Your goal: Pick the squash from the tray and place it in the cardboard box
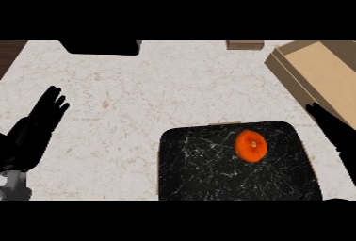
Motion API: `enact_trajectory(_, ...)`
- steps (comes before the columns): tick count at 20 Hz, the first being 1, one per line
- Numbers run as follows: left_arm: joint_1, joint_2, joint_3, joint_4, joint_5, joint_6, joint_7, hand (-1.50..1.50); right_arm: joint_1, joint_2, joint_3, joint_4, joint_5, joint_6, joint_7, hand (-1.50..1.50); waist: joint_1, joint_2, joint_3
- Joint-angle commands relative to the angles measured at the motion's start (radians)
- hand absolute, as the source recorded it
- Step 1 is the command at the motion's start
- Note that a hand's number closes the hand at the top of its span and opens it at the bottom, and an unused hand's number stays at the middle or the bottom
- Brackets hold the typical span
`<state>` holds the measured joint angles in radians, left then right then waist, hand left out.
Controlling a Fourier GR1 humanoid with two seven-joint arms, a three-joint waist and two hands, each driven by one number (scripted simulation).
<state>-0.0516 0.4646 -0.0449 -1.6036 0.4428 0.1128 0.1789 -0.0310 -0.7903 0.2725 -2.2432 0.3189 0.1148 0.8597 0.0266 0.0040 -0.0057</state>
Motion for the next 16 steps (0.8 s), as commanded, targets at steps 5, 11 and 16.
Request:
enact_trajectory(5,-0.006,-0.022,0.009,-0.011,-0.019,0.008,0.017,0.00,-0.288,0.162,0.113,0.112,-0.141,0.155,0.362,-1.50,-0.005,-0.002,0.004)
enact_trajectory(11,0.009,-0.006,0.050,-0.033,0.006,-0.020,0.048,0.00,-0.326,0.171,0.116,0.199,-0.178,0.186,0.392,-1.50,-0.017,-0.004,0.005)
enact_trajectory(16,0.084,-0.060,0.017,-0.079,-0.056,0.025,0.013,0.00,-0.324,0.184,0.168,0.227,-0.151,0.177,0.401,-1.50,-0.015,-0.006,0.005)
